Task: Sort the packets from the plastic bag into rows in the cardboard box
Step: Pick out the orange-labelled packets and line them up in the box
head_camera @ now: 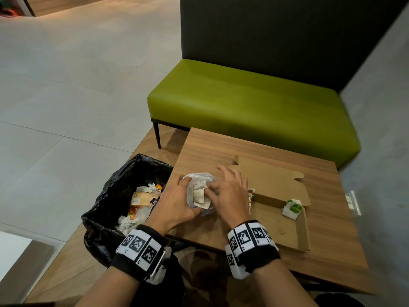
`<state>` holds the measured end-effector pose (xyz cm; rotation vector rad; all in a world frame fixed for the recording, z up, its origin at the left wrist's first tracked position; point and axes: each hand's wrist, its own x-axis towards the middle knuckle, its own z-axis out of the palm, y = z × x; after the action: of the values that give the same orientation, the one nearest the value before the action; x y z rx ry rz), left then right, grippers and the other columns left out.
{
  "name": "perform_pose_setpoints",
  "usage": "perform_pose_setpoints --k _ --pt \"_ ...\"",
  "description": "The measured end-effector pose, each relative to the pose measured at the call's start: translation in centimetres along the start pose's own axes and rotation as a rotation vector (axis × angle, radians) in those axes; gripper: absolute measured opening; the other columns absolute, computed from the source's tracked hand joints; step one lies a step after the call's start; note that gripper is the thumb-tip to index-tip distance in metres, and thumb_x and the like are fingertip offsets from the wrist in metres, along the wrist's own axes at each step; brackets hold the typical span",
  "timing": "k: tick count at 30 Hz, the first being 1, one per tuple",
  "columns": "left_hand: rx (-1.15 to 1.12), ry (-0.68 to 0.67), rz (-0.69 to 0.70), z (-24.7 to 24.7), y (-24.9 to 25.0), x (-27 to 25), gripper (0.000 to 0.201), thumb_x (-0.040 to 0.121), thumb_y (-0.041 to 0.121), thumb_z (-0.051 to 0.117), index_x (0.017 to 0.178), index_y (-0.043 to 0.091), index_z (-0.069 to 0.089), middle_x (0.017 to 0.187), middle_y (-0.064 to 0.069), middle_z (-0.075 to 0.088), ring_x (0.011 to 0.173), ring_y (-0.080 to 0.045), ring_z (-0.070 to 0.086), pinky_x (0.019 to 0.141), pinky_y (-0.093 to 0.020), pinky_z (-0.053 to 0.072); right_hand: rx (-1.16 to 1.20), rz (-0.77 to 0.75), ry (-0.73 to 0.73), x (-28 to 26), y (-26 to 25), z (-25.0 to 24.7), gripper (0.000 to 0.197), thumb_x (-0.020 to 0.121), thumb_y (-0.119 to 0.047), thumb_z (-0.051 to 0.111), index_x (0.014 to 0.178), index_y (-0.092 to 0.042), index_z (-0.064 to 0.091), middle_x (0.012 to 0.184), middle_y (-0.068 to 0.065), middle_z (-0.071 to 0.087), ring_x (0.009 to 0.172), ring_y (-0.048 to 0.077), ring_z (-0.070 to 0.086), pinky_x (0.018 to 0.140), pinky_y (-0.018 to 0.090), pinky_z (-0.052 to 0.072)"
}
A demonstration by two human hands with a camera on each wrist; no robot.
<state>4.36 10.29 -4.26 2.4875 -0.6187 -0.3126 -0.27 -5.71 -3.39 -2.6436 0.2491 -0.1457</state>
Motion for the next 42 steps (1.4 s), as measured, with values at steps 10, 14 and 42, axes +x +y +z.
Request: perform_pose_setpoints --k 10,14,42 --pt "-0.111 0.055 -0.078 0.2 0.6 0.7 0.084 0.067 0.039 0.086 0.138 0.013 0.049 0.128 -0.001 0.045 0.118 -0.017 0.051 0.089 -0.016 0.035 0.174 -0.036 0.202 1.0 0.5 -0.3 0.016 0.087 -0.035 0.071 0.098 -0.027 0.079 0.135 -0.006 0.059 0.123 0.019 0.046 0.100 0.046 0.041" --pt "-0.108 0.035 -0.118 0.2 0.6 1.4 0.091 0.065 0.041 0.088 0.140 0.015 0.045 0.133 -0.001 0.040 0.119 -0.019 0.051 0.096 -0.025 0.041 0.204 -0.041 0.366 1.3 0.6 -1.0 0.016 0.084 -0.033 0.074 0.095 -0.021 0.079 0.128 -0.002 0.064 0.116 0.021 0.052 0.094 0.047 0.049" --pt "0.156 0.292 0.013 1.5 -0.1 -0.7 0.057 0.078 0.033 0.072 0.132 0.028 0.052 0.158 -0.006 0.024 0.137 -0.028 0.034 0.100 -0.053 0.039 -0.487 0.086 -0.139 -4.4 0.4 3.1 0.019 0.079 -0.043 0.075 0.094 -0.031 0.076 0.136 0.005 0.053 0.132 0.031 0.038 0.114 0.071 0.008"
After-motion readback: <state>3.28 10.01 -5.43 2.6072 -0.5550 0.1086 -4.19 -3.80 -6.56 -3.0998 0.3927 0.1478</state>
